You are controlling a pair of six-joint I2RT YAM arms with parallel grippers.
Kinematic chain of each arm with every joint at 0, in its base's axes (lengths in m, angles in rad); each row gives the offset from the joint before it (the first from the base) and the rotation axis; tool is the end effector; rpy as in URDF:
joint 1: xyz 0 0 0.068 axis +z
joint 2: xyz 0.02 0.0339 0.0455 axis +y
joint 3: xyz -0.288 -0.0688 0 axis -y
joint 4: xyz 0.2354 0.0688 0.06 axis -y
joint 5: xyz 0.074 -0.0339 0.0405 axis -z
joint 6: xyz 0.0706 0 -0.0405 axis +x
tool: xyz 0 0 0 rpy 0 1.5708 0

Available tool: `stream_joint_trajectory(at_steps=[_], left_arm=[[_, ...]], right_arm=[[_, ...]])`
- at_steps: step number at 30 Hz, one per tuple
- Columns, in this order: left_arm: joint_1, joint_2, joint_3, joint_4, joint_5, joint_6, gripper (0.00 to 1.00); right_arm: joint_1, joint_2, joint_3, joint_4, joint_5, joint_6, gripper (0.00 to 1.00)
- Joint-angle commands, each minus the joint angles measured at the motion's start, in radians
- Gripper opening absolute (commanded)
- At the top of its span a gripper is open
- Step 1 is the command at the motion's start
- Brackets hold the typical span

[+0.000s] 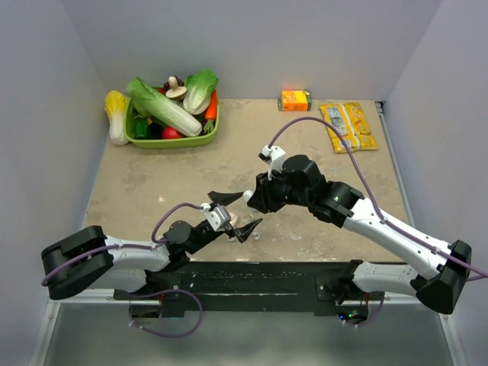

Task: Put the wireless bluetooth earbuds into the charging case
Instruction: Open the charging case.

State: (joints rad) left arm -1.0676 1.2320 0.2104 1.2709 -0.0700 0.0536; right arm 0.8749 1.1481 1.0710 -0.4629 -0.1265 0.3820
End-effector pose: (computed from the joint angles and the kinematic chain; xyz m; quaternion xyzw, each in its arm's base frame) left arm 0.1192 -0.2064 0.2513 0.3027 0.5341 -0.3644 0.7002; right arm 0.1629 0.2089 0.3438 -0.2421 0.8345 0.3337 0.3656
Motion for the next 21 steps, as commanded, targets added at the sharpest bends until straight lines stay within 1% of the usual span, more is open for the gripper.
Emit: stream_joint_trajectory(at_steps=[1, 4, 10, 14, 15, 18, 21], left_arm=[[-0.008, 0.014, 0.027, 0.163, 0.035, 0.055, 0.94], [-0.008, 0.015, 0.035, 0.144, 0.035, 0.068, 0.92], [-0.009, 0.004, 0.043, 0.124, 0.027, 0.077, 0.92], [-0.008, 0.004, 0.052, 0.096, 0.045, 0.084, 0.86], [-0.008, 0.006, 0.053, 0.093, 0.047, 0.086, 0.82], [-0.008, 0.011, 0.055, 0.085, 0.059, 0.088, 0.76], [-0.008, 0.015, 0.057, 0.081, 0.061, 0.084, 0.74]], right_arm=[[0.001, 0.013, -0.016, 0.046, -0.021, 0.005, 0.00], [0.001, 0.022, -0.017, 0.043, -0.018, 0.000, 0.00], [0.001, 0.039, -0.019, 0.035, 0.007, -0.009, 0.00], [0.001, 0.042, -0.023, 0.043, 0.007, -0.009, 0.00], [0.001, 0.044, -0.023, 0.043, 0.005, -0.011, 0.00], [0.001, 0.044, -0.023, 0.044, 0.007, -0.011, 0.00], [0.001, 0.047, -0.023, 0.046, 0.005, -0.009, 0.00]])
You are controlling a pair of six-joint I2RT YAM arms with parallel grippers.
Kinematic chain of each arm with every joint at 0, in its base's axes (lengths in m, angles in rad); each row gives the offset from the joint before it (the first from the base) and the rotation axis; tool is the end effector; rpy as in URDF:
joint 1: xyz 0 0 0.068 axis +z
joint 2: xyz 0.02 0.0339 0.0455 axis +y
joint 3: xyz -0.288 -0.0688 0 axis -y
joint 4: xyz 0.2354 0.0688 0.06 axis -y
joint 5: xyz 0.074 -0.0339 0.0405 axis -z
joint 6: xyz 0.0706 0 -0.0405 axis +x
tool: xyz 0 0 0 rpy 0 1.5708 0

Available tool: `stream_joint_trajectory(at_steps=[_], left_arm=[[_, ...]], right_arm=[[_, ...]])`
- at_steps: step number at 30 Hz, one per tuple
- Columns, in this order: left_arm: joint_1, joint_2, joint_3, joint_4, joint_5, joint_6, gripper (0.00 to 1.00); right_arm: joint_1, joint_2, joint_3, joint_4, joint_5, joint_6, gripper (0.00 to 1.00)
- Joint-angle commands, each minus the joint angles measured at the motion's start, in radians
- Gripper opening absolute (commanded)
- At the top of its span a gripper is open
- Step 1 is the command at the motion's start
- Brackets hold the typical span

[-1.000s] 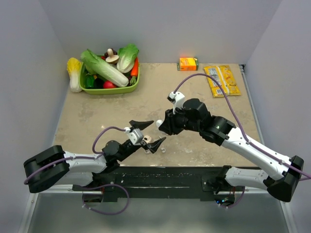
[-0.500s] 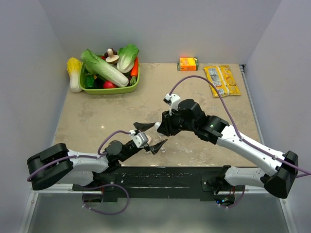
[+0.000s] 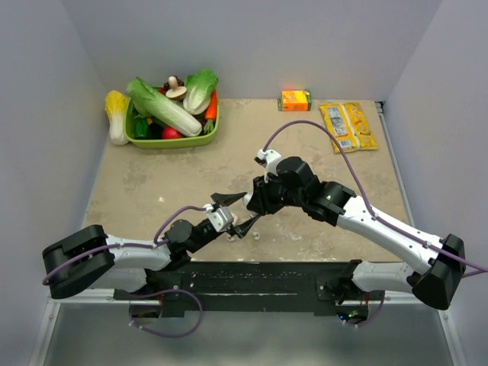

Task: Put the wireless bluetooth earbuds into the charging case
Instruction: Open the charging case.

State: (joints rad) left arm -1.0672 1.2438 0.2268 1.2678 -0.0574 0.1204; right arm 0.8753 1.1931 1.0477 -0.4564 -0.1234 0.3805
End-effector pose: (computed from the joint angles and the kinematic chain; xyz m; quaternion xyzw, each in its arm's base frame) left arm 0.1205 -0.2103 0.2534 0.3241 0.5206 -0.3444 0.7108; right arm 0.1690 0.2160 0.3249 -0.2441 0.8493 0.3172 0.3442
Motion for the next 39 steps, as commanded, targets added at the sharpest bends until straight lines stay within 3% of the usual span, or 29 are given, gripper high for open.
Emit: stream_joint_trajectory(at_steps=[1, 9, 29, 39], left_arm=[[-0.008, 0.005, 0.043, 0.084, 0.048, 0.016, 0.74], [-0.008, 0.019, 0.057, 0.065, 0.036, -0.002, 0.80], [-0.008, 0.045, 0.062, 0.038, -0.039, -0.061, 0.81], [-0.010, 0.036, 0.046, 0.074, -0.007, -0.047, 0.69]], right_arm=[[0.001, -0.003, -0.002, 0.038, 0.002, -0.009, 0.00], [0.002, -0.010, 0.000, 0.038, 0.001, -0.006, 0.00], [0.001, -0.043, 0.002, 0.045, 0.022, 0.005, 0.00], [0.002, -0.040, -0.015, 0.053, 0.016, 0.008, 0.00]])
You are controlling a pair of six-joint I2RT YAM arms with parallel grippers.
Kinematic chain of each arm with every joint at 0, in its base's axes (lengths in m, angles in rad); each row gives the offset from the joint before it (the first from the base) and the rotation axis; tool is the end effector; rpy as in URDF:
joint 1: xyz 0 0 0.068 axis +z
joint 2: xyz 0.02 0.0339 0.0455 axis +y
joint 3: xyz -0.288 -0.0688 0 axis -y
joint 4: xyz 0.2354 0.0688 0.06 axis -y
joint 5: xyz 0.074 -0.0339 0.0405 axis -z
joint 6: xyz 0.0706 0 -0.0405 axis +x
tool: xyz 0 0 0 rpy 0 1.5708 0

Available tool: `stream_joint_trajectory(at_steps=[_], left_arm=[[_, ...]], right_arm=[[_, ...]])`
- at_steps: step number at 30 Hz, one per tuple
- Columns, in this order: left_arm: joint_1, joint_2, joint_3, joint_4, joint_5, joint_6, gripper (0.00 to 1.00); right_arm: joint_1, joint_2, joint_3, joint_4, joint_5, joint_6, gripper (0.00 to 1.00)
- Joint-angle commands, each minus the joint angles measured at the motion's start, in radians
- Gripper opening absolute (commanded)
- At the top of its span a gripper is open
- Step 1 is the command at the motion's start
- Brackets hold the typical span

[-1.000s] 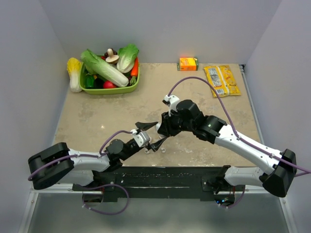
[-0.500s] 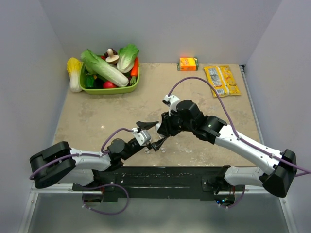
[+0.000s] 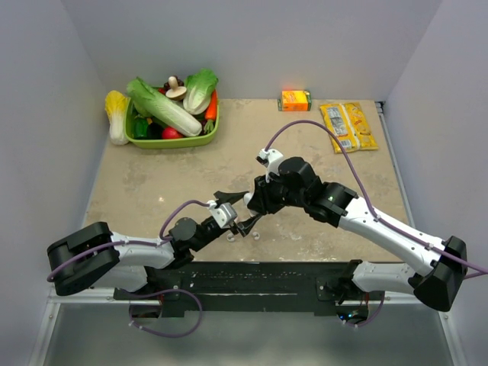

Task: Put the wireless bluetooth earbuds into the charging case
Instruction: Open the charging case.

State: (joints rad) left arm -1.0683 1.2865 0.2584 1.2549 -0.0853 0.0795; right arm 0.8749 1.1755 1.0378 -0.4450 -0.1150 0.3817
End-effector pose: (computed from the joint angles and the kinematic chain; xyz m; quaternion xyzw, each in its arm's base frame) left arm 0.1270 -0.2187 0.2518 0.3097 0.5405 -0.3476 0.7008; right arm 0.1674 0.2131 0.3271 -0.2410 0.8457 0.3192 0.3533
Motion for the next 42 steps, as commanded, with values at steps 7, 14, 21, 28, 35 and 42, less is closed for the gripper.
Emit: stream_joint_trajectory(at_steps=[7, 14, 21, 28, 35, 42], left_arm=[[-0.007, -0.003, 0.015, 0.110, 0.061, 0.014, 0.08], [-0.007, 0.013, 0.005, 0.144, 0.073, 0.017, 0.00], [-0.007, 0.013, -0.011, 0.179, 0.076, 0.022, 0.00], [-0.007, -0.003, -0.031, 0.198, 0.059, 0.029, 0.00], [-0.007, -0.013, -0.036, 0.201, 0.058, 0.034, 0.00], [-0.009, -0.024, -0.036, 0.195, 0.055, 0.037, 0.00]], right_arm=[[0.001, -0.025, -0.015, 0.049, 0.002, 0.010, 0.00], [0.003, -0.045, -0.013, 0.055, 0.015, 0.034, 0.49], [0.003, -0.053, 0.016, 0.048, 0.069, 0.066, 0.67], [0.003, -0.080, 0.016, 0.014, 0.138, 0.036, 0.69], [0.003, -0.082, -0.008, 0.017, 0.132, 0.023, 0.66], [0.001, -0.059, -0.019, 0.017, 0.118, -0.006, 0.66]])
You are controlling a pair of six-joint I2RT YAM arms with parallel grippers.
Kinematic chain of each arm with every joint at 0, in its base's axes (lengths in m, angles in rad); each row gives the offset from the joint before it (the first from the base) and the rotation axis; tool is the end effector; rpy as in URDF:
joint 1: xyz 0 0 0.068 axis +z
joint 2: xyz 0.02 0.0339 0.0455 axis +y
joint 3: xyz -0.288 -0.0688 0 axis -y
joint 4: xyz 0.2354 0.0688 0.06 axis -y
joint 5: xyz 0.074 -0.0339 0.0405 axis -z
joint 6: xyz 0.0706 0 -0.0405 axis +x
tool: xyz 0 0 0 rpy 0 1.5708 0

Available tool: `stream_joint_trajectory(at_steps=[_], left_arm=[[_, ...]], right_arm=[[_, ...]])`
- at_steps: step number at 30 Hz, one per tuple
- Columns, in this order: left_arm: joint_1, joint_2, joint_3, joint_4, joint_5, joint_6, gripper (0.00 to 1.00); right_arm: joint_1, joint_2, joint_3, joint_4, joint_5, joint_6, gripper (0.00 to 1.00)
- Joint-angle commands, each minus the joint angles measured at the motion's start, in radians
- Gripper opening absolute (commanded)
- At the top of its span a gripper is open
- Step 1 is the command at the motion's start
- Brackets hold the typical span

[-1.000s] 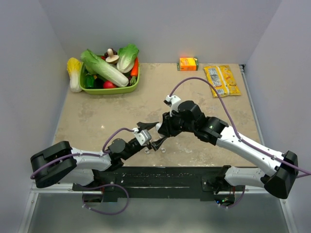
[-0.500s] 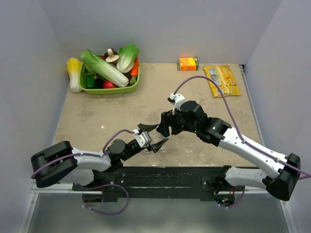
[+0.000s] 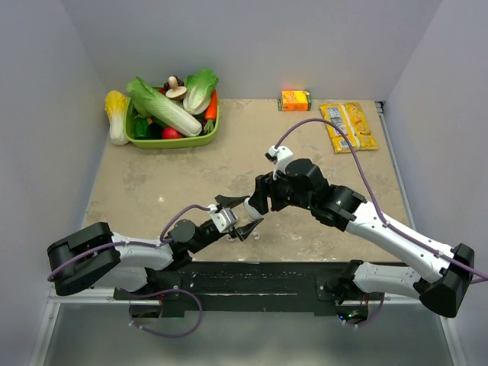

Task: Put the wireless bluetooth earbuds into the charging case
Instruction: Open the charging case.

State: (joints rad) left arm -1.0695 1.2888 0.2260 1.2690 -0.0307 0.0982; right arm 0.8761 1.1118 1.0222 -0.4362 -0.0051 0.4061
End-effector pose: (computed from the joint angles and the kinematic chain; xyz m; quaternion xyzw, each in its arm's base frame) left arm 0.1212 -0.2167 0.2432 0.3376 0.5326 -0.3537 0.6908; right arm 0.1644 0.1979 0.3378 -0.2030 0.8425 0.3002 0.3986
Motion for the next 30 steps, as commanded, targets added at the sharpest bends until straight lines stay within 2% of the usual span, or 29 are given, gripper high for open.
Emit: stream_joint_trajectory(at_steps=[1, 11, 30], left_arm=[[-0.006, -0.028, -0.004, 0.181, 0.000, 0.017, 0.00], [-0.006, -0.048, -0.001, 0.167, 0.003, 0.018, 0.00], [-0.007, -0.068, -0.022, 0.170, -0.011, 0.023, 0.00]], right_arm=[[0.001, 0.011, -0.008, 0.005, 0.008, -0.032, 0.66], [0.000, 0.020, -0.019, -0.004, 0.004, -0.038, 0.66], [-0.023, -0.018, -0.022, -0.024, 0.102, -0.016, 0.66]])
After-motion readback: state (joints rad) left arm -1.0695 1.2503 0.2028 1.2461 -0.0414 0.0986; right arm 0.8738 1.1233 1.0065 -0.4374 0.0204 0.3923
